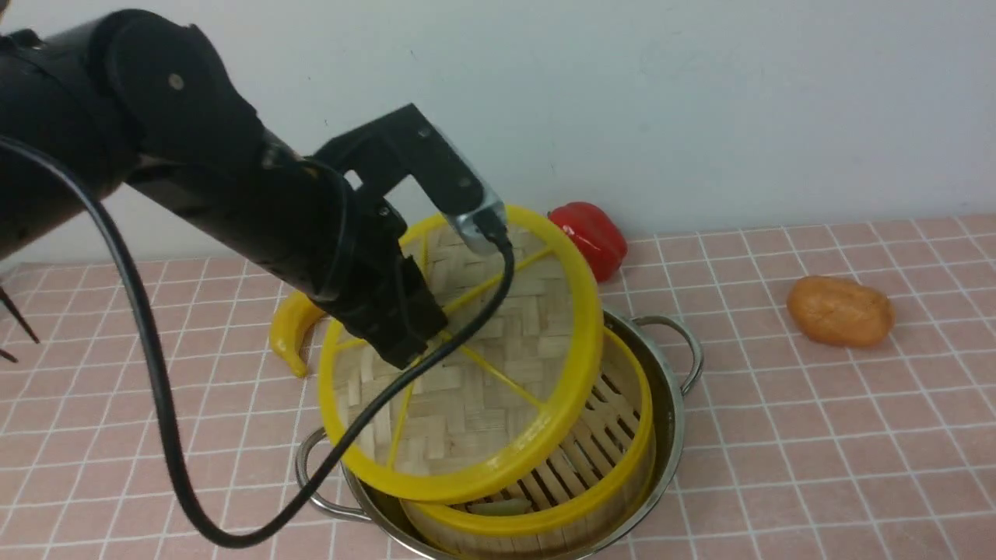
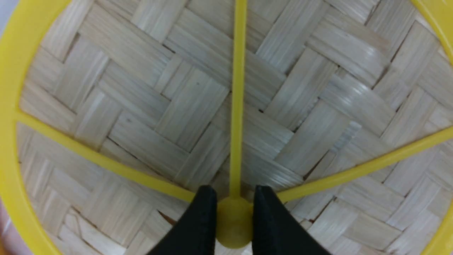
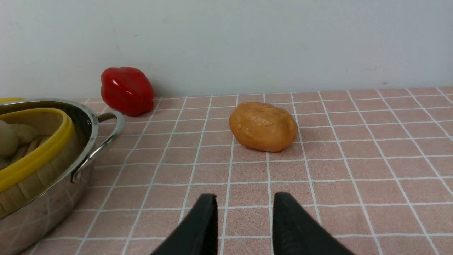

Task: Place the steamer in the pot on the pink tablecloth, and put the lid on the steamer.
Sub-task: 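Place the yellow bamboo steamer lid onto the steamer in the pot with the left gripper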

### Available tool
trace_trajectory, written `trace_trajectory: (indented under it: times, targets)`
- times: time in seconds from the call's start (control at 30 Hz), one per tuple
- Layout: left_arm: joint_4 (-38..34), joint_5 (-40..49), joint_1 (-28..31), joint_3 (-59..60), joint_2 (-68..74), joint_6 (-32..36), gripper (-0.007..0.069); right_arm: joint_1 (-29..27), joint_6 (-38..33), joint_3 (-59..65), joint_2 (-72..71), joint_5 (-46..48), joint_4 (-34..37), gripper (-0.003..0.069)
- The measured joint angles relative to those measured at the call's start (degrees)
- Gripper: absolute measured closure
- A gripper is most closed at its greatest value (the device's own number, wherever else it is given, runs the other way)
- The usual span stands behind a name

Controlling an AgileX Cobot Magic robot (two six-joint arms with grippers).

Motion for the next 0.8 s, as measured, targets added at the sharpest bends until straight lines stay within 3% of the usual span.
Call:
trace_trajectory:
  times: [0.27,0.8]
  targets:
    - [-0.97,-1.84,-3.5,0.0,5.85,2.67,0.0508,0.0,0.0,0.0,0.0,0.0,0.0,0.0419]
    - [-0.82,-4.31,-3.62,-0.85,8.29,2.35,0.0508,0.0,0.0,0.0,0.0,0.0,-0.05,0.0419]
